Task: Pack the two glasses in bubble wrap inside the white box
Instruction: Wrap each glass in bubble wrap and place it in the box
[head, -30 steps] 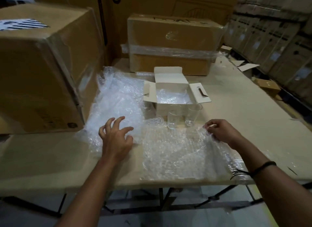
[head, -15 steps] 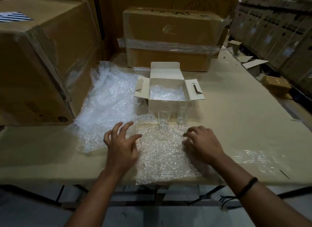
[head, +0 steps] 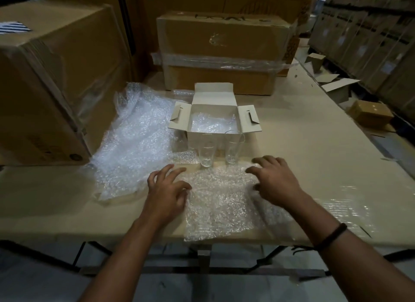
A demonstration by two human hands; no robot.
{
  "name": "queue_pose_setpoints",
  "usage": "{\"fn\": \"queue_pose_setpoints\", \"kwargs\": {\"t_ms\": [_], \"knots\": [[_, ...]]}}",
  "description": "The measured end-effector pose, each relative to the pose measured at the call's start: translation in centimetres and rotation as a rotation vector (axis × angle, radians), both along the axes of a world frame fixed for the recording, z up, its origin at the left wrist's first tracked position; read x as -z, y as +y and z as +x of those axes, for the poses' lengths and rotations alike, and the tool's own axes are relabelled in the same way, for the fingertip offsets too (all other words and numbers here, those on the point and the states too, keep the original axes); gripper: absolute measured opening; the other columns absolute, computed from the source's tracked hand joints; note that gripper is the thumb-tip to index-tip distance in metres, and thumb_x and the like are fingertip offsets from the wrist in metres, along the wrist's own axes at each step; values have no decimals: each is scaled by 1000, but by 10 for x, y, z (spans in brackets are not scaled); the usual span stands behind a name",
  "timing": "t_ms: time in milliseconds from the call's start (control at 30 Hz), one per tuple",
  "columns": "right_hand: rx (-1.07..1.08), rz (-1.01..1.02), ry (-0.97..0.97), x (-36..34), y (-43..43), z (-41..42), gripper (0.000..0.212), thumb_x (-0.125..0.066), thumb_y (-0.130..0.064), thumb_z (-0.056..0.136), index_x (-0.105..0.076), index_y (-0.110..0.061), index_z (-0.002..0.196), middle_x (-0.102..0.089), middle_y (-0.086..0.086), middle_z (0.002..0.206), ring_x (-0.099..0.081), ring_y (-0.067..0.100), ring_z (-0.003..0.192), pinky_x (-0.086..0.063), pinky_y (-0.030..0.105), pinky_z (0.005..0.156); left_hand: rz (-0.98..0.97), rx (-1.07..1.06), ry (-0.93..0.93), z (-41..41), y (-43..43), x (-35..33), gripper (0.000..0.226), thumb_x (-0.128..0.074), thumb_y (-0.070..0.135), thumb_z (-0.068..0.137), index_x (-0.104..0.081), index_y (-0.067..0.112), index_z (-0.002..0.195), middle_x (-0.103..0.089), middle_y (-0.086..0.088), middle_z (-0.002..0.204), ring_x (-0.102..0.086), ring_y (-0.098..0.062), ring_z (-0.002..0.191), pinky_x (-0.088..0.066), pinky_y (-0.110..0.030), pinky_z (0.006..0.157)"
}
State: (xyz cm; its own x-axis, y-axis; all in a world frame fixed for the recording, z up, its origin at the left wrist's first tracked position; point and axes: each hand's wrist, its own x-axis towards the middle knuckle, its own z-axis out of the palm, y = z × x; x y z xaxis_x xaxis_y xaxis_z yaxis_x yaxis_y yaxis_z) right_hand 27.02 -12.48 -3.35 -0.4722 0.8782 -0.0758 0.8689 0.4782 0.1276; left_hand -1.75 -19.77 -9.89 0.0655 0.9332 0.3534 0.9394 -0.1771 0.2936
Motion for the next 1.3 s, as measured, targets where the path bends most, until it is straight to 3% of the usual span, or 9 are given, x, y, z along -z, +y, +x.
{"fn": "queue_pose_setpoints", "kwargs": {"t_ms": [67, 200, 400, 500, 700, 867, 1000, 1133, 1300], "knots": [[-20, -34, 202, -5, -24, -26, 44, -57, -52, 91, -56, -29, 128, -58, -1, 132, -54, 18, 115, -43, 39, 100, 18, 24, -76, 7, 0, -1, 15, -60, 29, 80, -72, 31, 88, -70, 14, 107, -58, -17, 113, -20, -36, 100], [22, -180, 248, 7, -73, -70, 87, -38, -89, 73, -56, -21, 123, -61, 2, 116, -59, 21, 99, -51, 38, 81, 66, 34, -142, 18, 2, -4, 27, -51, 38, 84, -74, 27, 92, -72, 13, 86, -61, -15, 86, -25, -32, 89], [93, -294, 479, 18, -63, -70, 14, -53, -23, 93, -65, -17, 98, -63, 2, 89, -62, 22, 82, -43, 28, 64, 62, -15, -376, 20, 5, -3, 42, -51, 32, 81, -66, 22, 120, -62, 8, 115, -50, -12, 107, -32, -31, 92], [160, -596, 798, 3, -43, -42, 13, -58, -11, 91, -70, -11, 88, -70, 5, 82, -61, 15, 72, -45, 29, 64, -24, -37, -661, 18, 2, 0, 56, -50, 12, 69, -59, 25, 122, -53, 8, 122, -47, -13, 104, -44, -30, 86], [338, -1168, 1324, -7, -22, 17, 34, -44, 12, 91, -70, -4, 105, -70, 20, 96, -62, 26, 69, -47, 31, 61, -349, 104, -762, 36, 9, 2, 60, -70, 28, 76, -50, 52, 127, -52, 3, 122, -49, -10, 96, -44, -19, 77], [469, -1348, 1504, -7, -9, 46, 37, -38, 15, 90, -67, 3, 111, -66, 26, 98, -64, 25, 63, -58, 28, 58, -472, 236, -750, 68, 29, -5, 28, -70, 33, 81, -67, 41, 108, -63, 4, 108, -55, -14, 80, -49, -32, 79], [622, -1083, 1420, -13, 3, 65, 31, -41, 9, 94, -65, 3, 112, -69, 21, 95, -64, 19, 61, -56, 26, 52, -396, 85, -715, 86, 36, -12, 17, -64, 23, 92, -66, 27, 76, -68, 6, 75, -63, -12, 72, -46, -28, 68], [753, -694, 1247, -9, 19, 84, 26, -51, 1, 95, -62, 3, 117, -71, 20, 97, -60, 19, 60, -46, 25, 50, -376, -31, -681, 95, 37, -17, 3, -68, 25, 88, -69, 26, 86, -69, 2, 66, -67, -15, 67, -51, -30, 65], [602, -28, 576, -2, 19, 78, 37, -62, -34, 92, -63, -16, 124, -66, 7, 122, -63, 25, 103, -50, 35, 88, -337, -48, -523, 103, 36, -17, 23, -73, 28, 84, -68, 28, 106, -65, 6, 63, -63, -8, 65, -50, -27, 68]]}}
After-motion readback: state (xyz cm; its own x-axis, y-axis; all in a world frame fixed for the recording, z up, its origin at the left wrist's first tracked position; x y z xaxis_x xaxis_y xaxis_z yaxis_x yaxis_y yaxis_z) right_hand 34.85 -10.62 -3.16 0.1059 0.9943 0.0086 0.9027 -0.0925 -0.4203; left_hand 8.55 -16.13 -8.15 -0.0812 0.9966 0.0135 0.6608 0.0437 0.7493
